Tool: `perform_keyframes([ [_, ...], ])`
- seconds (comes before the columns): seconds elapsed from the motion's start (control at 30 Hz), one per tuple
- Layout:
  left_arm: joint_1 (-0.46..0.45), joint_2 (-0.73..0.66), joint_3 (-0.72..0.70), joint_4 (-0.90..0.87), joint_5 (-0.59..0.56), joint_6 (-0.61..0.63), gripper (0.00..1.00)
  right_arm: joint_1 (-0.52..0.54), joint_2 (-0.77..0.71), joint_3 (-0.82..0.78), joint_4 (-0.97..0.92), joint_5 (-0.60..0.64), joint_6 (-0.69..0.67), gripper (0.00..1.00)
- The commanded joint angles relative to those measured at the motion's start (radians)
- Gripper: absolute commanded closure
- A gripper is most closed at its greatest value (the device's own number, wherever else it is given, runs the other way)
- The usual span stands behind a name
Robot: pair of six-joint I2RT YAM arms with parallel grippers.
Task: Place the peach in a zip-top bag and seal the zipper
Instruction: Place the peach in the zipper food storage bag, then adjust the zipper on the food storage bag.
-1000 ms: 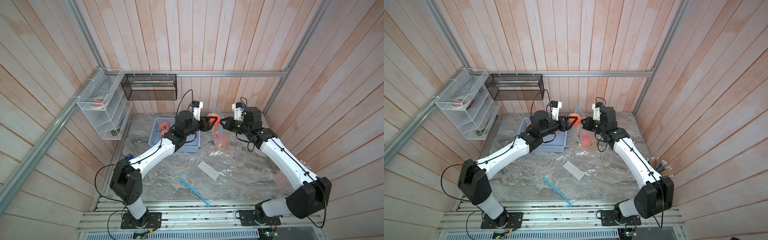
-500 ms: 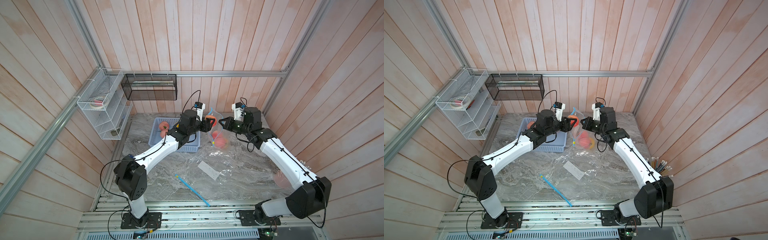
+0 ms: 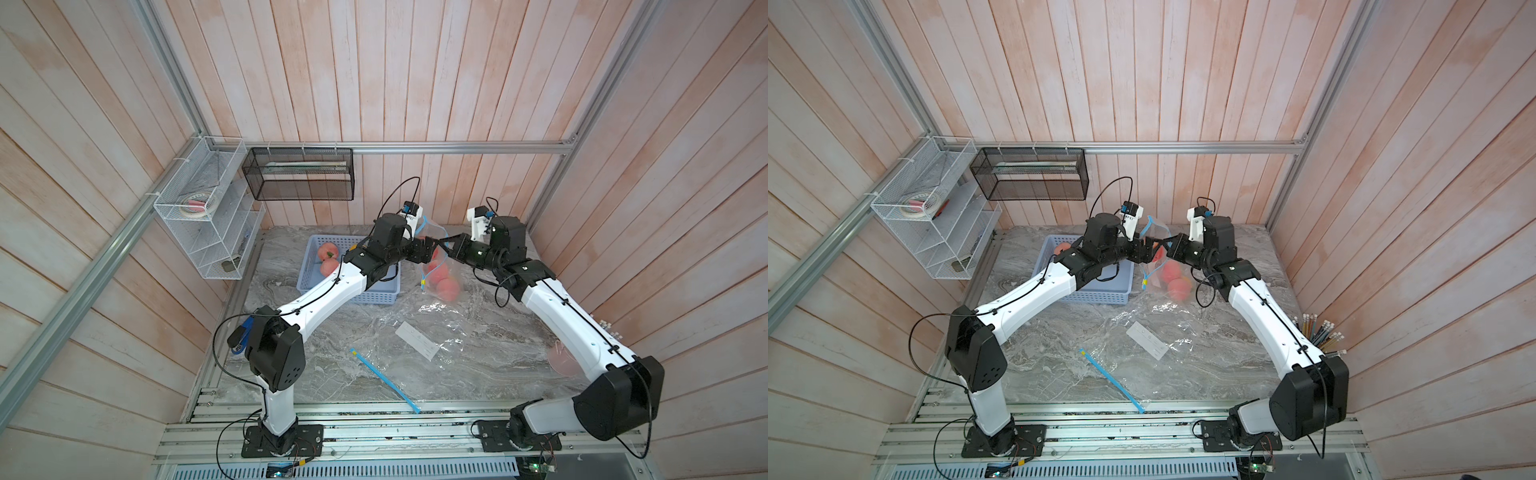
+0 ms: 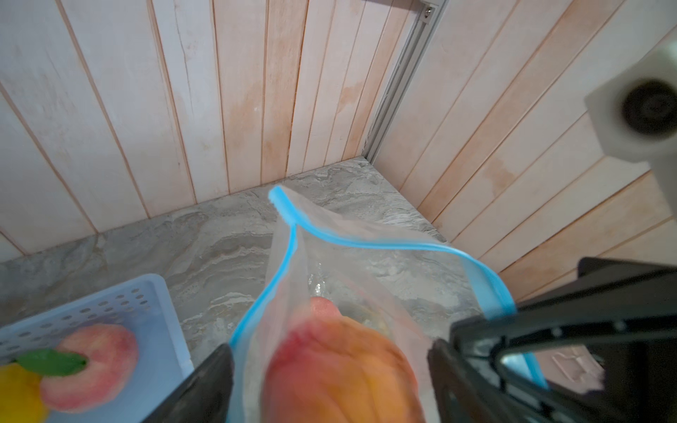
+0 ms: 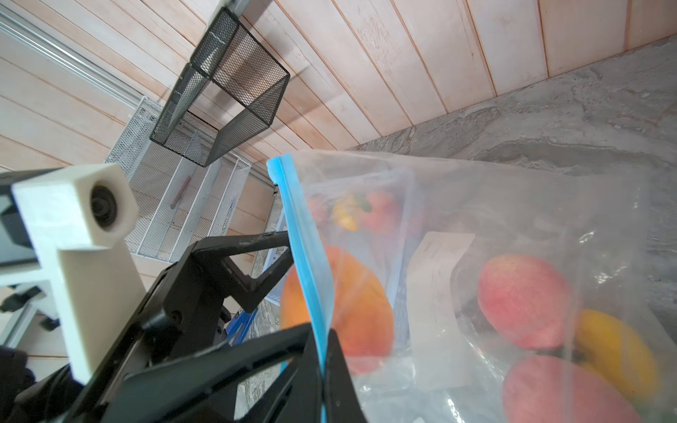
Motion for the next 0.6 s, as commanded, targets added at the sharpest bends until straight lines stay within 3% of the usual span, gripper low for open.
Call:
perform_keyframes([
  [0.0, -0.002, -0.023, 0.032, -0.006, 0.021, 0.000, 0.06, -0.018, -0.036, -0.022, 0.053, -0.013, 0.040, 1.00],
  [0.3, 0.004, -0.144, -0.050, 0.065, 0.090, -0.033, 0.00, -0.110, -0.025, -0.006, 0.100, 0.006, 0.113, 1.00],
  [0.57, 0.005, -0.363, -0.392, 0.318, 0.109, 0.022, 0.00, -0.169, 0.018, 0.134, 0.102, 0.087, 0.229, 1.00],
])
